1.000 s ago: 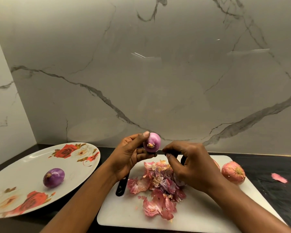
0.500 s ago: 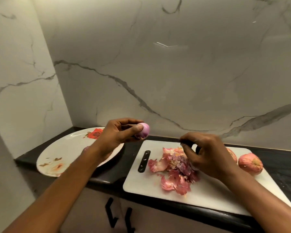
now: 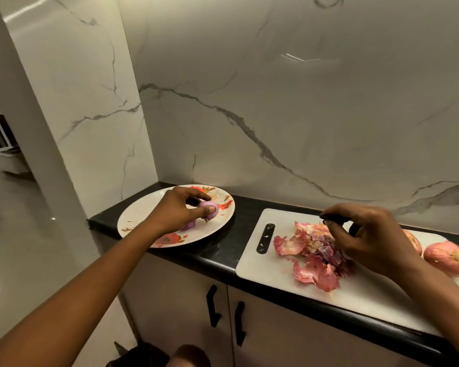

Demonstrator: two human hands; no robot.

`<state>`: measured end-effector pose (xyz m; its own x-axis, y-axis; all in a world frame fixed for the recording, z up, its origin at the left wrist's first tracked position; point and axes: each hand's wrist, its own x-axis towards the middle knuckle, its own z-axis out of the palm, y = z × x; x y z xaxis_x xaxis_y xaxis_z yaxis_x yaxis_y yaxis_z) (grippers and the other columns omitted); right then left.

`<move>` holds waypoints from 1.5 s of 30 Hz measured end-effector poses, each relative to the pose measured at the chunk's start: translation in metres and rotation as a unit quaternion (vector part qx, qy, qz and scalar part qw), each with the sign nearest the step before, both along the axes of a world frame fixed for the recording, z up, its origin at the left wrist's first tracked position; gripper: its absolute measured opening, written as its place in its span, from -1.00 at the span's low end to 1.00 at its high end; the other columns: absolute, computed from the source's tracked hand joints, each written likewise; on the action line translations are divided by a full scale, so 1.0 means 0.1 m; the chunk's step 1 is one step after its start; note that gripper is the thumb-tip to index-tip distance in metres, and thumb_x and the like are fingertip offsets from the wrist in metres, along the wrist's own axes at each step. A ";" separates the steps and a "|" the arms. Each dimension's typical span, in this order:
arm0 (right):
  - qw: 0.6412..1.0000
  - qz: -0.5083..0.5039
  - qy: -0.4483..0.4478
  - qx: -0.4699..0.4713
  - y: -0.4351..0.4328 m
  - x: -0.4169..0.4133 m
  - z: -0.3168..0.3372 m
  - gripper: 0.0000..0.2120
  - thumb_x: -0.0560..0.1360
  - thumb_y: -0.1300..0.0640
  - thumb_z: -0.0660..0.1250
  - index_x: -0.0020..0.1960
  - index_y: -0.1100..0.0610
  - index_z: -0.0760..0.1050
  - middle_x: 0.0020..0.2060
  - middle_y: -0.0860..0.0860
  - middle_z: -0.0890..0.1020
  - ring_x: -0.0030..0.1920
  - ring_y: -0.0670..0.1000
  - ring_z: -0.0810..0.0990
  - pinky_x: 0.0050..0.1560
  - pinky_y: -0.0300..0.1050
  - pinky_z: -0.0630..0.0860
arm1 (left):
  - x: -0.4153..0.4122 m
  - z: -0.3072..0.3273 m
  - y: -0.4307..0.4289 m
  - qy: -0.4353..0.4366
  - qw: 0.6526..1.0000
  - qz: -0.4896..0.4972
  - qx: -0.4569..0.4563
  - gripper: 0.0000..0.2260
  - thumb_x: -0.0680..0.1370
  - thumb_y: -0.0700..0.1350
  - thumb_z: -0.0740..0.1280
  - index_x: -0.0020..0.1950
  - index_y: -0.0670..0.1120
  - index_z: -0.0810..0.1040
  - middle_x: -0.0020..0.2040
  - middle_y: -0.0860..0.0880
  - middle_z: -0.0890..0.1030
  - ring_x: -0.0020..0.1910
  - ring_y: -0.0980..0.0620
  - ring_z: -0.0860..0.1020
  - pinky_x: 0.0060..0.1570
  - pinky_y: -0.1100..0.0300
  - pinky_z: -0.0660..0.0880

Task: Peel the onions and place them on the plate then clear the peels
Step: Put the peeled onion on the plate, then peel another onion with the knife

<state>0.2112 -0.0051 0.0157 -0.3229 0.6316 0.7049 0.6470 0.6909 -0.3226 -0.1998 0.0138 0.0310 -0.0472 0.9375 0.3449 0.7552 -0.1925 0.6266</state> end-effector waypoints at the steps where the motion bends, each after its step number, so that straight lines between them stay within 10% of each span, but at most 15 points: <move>1: 1.000 0.001 -0.003 -0.002 0.00 0.00 0.00 -0.79 0.49 0.25 0.52 0.01 -0.04 0.71 -0.19 -0.23 0.70 -0.44 -0.10 0.60 -0.34 -0.12 0.58 | 0.01 -0.03 0.01 0.009 1.000 -0.001 0.001 -0.69 0.49 0.15 0.57 0.20 0.11 0.74 0.12 0.16 0.73 0.06 0.13 0.70 0.07 0.08 0.67; 18: 0.998 -0.031 0.051 0.021 0.04 0.04 0.02 -0.80 0.51 0.32 0.50 0.04 0.07 0.74 -0.13 -0.11 0.75 -0.21 -0.15 0.71 -0.20 -0.20 0.65 | 0.31 0.09 -0.08 0.065 0.994 -0.023 0.081 -0.68 0.55 0.20 0.48 0.26 0.13 0.71 0.28 0.13 0.68 0.23 0.12 0.59 0.26 0.12 0.52; 24: 0.995 -0.073 0.060 0.032 0.06 0.29 0.22 -0.83 0.51 0.32 0.49 -0.01 0.08 0.75 -0.20 -0.12 0.73 -0.25 -0.16 0.68 -0.26 -0.33 0.56 | 0.94 0.16 -0.04 0.032 0.974 -0.144 0.173 -0.75 0.58 0.01 0.51 0.24 0.01 0.71 0.19 0.12 0.71 0.15 0.22 0.63 0.12 0.44 0.51; 37: 0.994 -0.082 0.067 -0.021 0.10 0.50 0.33 -0.85 0.53 0.29 0.46 -0.01 0.09 0.75 -0.18 -0.12 0.75 -0.18 -0.09 0.72 -0.19 -0.22 0.62 | 2.29 0.08 0.61 -0.038 0.934 -0.338 0.106 -0.87 0.62 0.00 0.47 0.09 -0.01 0.75 -0.08 0.13 0.73 -0.12 0.11 0.70 -0.12 0.14 0.66; 41: 0.981 -0.118 -0.064 -0.140 0.00 0.72 0.39 -0.86 0.54 0.15 0.48 0.04 -0.05 0.75 -0.16 -0.22 0.72 -0.12 -0.22 0.66 -0.13 -0.39 0.48 | 2.31 -0.01 0.71 -0.084 0.936 -0.330 0.084 -0.90 0.61 -0.04 0.47 0.07 -0.02 0.74 -0.15 0.10 0.72 -0.18 0.11 0.68 -0.22 0.28 0.57; 45: 0.946 -0.161 -0.218 -0.179 -0.12 0.89 0.39 -0.63 0.44 -0.23 0.47 0.21 -0.20 0.67 0.06 -0.27 0.67 0.15 -0.21 0.56 0.16 -0.14 0.54 | 2.22 -0.05 0.74 -0.132 0.933 -0.329 0.058 -0.92 0.60 -0.08 0.48 0.05 -0.05 0.75 -0.18 0.03 0.73 -0.23 0.06 0.68 -0.28 0.30 0.56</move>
<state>0.2998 -0.0168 0.0548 -0.2842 0.9194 0.2717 0.9306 0.3327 -0.1523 0.0225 0.0874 0.0259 0.4267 0.7507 0.5043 0.2715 -0.6382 0.7204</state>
